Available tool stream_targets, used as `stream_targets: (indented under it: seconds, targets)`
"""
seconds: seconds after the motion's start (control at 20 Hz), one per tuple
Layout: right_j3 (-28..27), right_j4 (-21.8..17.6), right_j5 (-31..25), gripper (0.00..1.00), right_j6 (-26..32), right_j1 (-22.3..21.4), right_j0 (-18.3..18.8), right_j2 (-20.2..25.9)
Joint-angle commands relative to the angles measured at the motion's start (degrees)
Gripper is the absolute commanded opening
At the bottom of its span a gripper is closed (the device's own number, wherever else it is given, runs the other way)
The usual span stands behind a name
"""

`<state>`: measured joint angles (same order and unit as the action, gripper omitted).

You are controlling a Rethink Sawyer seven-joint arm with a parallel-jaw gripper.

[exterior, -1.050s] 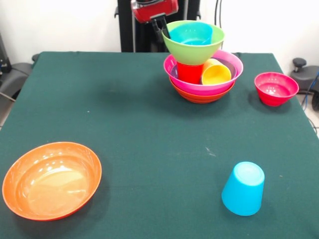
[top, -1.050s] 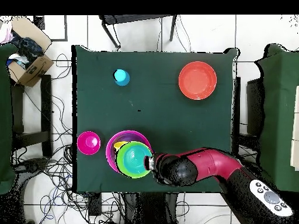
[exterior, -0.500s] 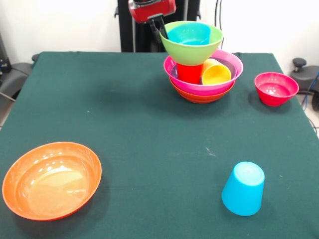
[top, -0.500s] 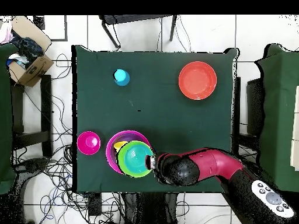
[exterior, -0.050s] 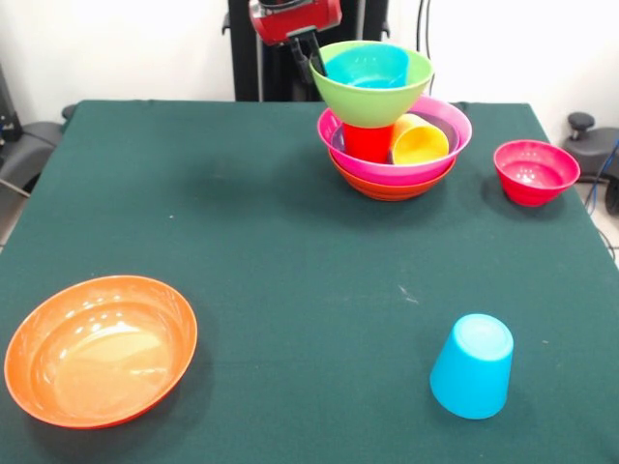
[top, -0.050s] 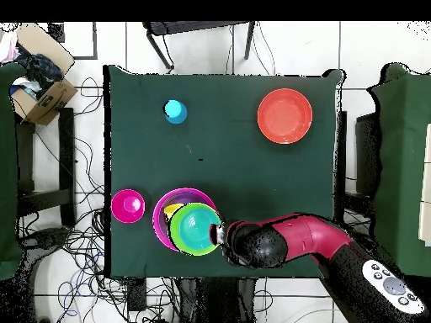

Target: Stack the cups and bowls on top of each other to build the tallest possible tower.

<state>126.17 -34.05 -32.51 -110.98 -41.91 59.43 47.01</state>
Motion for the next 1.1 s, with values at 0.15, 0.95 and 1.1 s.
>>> stream_targets:
  seconds: [0.15, 0.95, 1.1]
  targets:
    - [-2.6, -3.8, -5.4, 0.00, 6.2, 4.1, -2.6, -3.0]
    - [-1.8, -4.0, -5.3, 0.00, 5.1, 3.8, -3.6, -4.5]
    - [-2.1, -4.1, -5.6, 0.00, 5.2, 3.7, -3.7, -4.7]
